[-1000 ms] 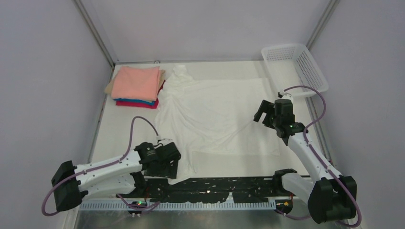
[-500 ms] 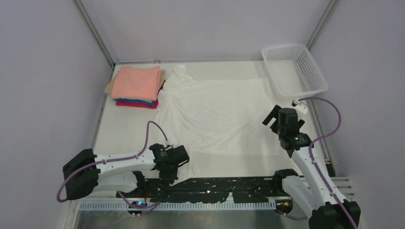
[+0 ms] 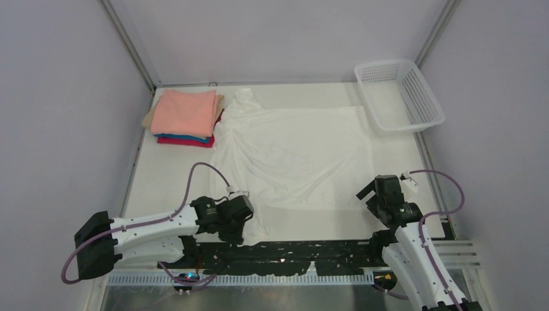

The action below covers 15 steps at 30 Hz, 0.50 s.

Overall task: Fold and stack the t-shirts
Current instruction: Grab the side of the flattened tshirt closest away from the robot with both arms

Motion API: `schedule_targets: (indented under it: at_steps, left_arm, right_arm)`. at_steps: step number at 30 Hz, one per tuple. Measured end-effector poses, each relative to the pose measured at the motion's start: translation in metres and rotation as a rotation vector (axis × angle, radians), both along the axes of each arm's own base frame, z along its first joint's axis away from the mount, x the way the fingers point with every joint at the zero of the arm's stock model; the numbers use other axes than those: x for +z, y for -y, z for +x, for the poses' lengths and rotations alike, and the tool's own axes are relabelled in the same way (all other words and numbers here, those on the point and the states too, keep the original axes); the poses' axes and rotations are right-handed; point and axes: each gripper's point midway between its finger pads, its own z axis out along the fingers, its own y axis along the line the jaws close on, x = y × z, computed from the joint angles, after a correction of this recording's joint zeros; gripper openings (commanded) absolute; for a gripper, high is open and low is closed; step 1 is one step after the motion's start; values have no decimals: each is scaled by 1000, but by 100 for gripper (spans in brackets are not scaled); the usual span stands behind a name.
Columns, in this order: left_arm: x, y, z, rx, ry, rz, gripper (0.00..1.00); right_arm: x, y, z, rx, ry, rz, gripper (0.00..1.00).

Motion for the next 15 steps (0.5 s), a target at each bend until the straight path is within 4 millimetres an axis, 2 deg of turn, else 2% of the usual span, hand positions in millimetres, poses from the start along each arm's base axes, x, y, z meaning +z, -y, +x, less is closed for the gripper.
schedule_targets:
  at_steps: [3, 5, 10, 12, 15]
  left_arm:
    - [5, 4, 2, -3, 18, -35, 0]
    - [7, 7, 3, -9, 28, -52, 0]
    - [9, 8, 6, -15, 44, -65, 0]
    - [10, 8, 7, -11, 48, -67, 0]
    - [10, 9, 12, 0, 54, -74, 0]
  right_arm:
    - [-9, -3, -5, -53, 4, 46, 99]
    - [-18, -3, -10, -81, -17, 59, 94]
    - [-18, 0, -6, -120, -12, 58, 84]
    - [-18, 1, -5, -132, -9, 57, 76]
    - [-19, 1, -2, -139, 6, 58, 59]
